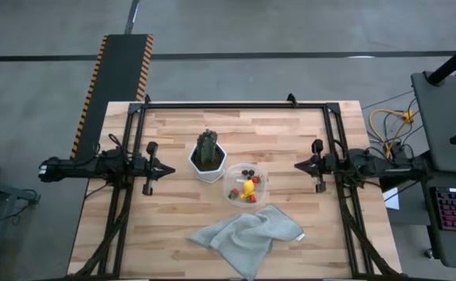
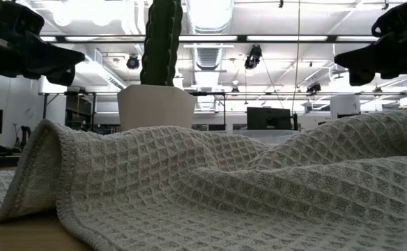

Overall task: Pick and placing Produce into tupperware
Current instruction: Return to Home Position

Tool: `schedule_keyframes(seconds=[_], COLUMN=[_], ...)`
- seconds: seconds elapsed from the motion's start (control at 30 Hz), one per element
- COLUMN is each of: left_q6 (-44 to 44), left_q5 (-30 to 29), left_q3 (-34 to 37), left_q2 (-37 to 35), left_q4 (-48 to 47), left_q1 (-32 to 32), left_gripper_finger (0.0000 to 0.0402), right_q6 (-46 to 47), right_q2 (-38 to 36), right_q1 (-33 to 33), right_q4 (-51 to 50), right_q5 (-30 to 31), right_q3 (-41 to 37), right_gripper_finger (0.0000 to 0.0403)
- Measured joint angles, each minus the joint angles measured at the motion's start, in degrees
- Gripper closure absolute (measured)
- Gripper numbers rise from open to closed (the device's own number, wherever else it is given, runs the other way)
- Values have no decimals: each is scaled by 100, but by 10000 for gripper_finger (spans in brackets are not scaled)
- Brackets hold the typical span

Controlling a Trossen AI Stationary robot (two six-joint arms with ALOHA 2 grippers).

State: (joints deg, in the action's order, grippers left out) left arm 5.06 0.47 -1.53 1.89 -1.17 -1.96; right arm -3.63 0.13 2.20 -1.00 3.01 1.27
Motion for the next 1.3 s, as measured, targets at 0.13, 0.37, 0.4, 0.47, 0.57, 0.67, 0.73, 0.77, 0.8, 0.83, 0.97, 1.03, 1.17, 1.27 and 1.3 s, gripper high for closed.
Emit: schedule_keyframes(seconds=[0.13,0.37,0.4,0.47,0.57,0.67,0.73,0.77,0.8,0.83,0.97,1.03,1.17,1.27,1.3], left_q6=[2,-17,-20,-17,-17,-17,-17,-17,-17,-17,-17,-17,-17,-17,-17], left_q5=[31,37,35,35,35,35,37,38,38,38,38,38,38,38,38], left_q3=[3,3,3,3,3,3,3,3,3,3,3,3,3,3,3], left_q2=[-11,36,33,35,33,36,31,31,33,35,33,31,50,48,47], left_q4=[-11,-21,-24,-24,-26,-22,-22,-22,-22,-22,-22,-22,-22,-22,-22], left_q1=[0,-1,0,-2,0,-1,-2,-1,0,0,0,0,0,0,0], left_gripper_finger=[401,402,402,402,402,402,402,402,402,402,402,402,402,402,402], right_q6=[-75,-270,-267,-257,-304,-255,-74,-56,-53,-56,-85,-87,-86,-86,-86], right_q2=[1,1,1,1,1,3,1,1,1,3,5,5,5,5,5], right_q1=[-75,-75,-75,-75,-75,-75,-75,-75,-75,-75,-75,-75,-75,-75,-75], right_q4=[-2,-2,-2,-2,-2,-2,0,0,0,0,-1,0,0,-2,0], right_q5=[-19,1,2,2,4,4,4,3,4,4,4,4,4,3,4], right_q3=[-1,-1,-1,-1,-1,-1,-1,-1,-1,-1,-1,-1,-1,-1,-1], right_gripper_finger=[394,394,394,394,394,394,394,394,394,394,394,394,394,394,394])
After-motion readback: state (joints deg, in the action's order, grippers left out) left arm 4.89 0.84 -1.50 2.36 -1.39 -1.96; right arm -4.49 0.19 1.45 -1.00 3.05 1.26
